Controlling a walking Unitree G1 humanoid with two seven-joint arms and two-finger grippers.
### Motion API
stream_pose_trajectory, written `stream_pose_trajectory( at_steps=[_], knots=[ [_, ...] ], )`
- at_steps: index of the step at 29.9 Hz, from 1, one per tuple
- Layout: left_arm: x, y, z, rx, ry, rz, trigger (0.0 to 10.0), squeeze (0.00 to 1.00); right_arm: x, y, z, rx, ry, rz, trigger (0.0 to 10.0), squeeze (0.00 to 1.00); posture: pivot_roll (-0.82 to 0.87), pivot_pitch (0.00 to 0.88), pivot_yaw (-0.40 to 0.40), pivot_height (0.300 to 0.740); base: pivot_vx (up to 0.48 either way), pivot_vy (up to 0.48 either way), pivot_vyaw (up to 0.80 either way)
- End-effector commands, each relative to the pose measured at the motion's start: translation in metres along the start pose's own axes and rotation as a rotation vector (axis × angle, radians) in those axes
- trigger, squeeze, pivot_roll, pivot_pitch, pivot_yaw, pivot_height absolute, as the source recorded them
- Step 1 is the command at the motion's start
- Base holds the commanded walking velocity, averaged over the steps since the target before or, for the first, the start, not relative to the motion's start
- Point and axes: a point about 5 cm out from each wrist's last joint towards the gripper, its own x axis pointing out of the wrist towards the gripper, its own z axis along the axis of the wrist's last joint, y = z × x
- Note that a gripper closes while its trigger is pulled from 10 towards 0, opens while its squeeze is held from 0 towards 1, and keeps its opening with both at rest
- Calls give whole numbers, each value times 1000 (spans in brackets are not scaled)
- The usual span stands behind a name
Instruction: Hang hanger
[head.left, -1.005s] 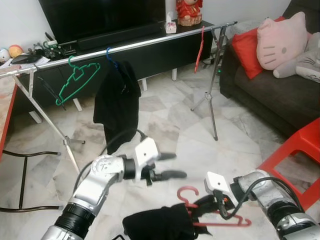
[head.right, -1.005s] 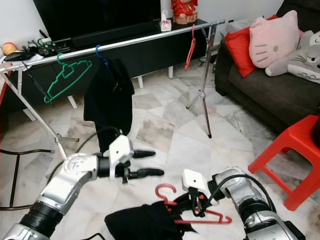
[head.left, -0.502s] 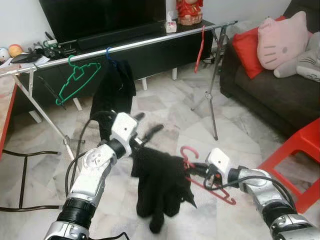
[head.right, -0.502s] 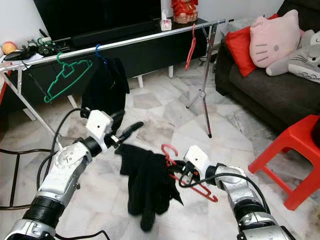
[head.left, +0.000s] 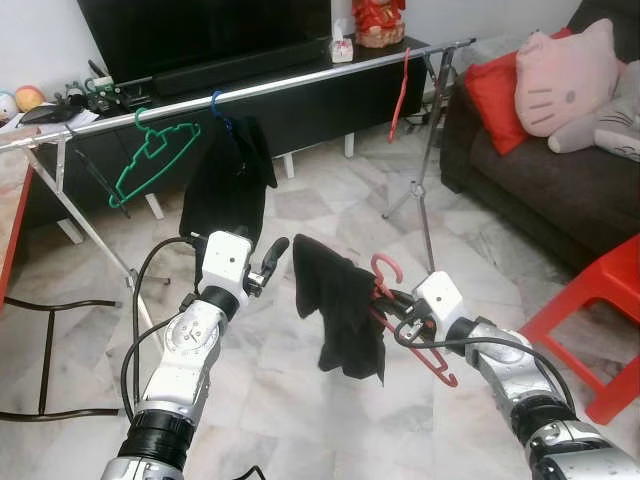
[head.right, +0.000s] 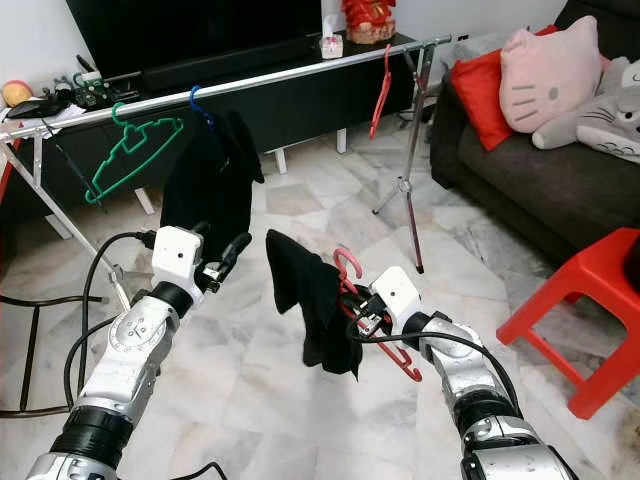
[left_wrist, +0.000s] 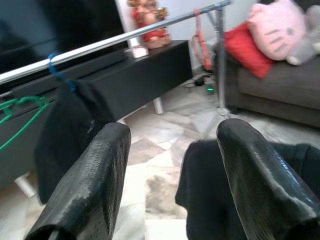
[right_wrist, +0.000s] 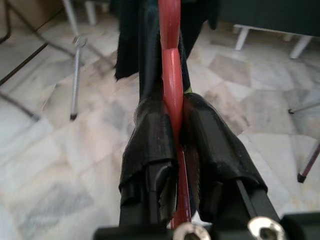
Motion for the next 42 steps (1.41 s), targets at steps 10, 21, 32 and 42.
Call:
stream_pose_trajectory(
  at_steps=[10, 21, 32, 42],
  knots=[
    [-14, -54, -23, -43, 85, -39, 10000, 0, 27, -5, 75, 7, -274, -84, 0, 0, -199, 0, 68, 740, 0, 0, 0],
    [-13, -70, -29, -9, 97, -74, 10000, 0, 34, 12, 92, 51, -315, 89, 0, 0, -201, 0, 62, 740, 0, 0, 0],
    [-14, -71, -31, 43, 80, -33, 10000, 0, 28, 12, 102, 117, -335, 175, 0, 0, -201, 0, 55, 740, 0, 0, 0],
    [-6, -74, -33, 224, 105, -51, 10000, 0, 21, 20, 111, 91, -330, 318, 0, 0, -189, 0, 30, 740, 0, 0, 0]
  ],
)
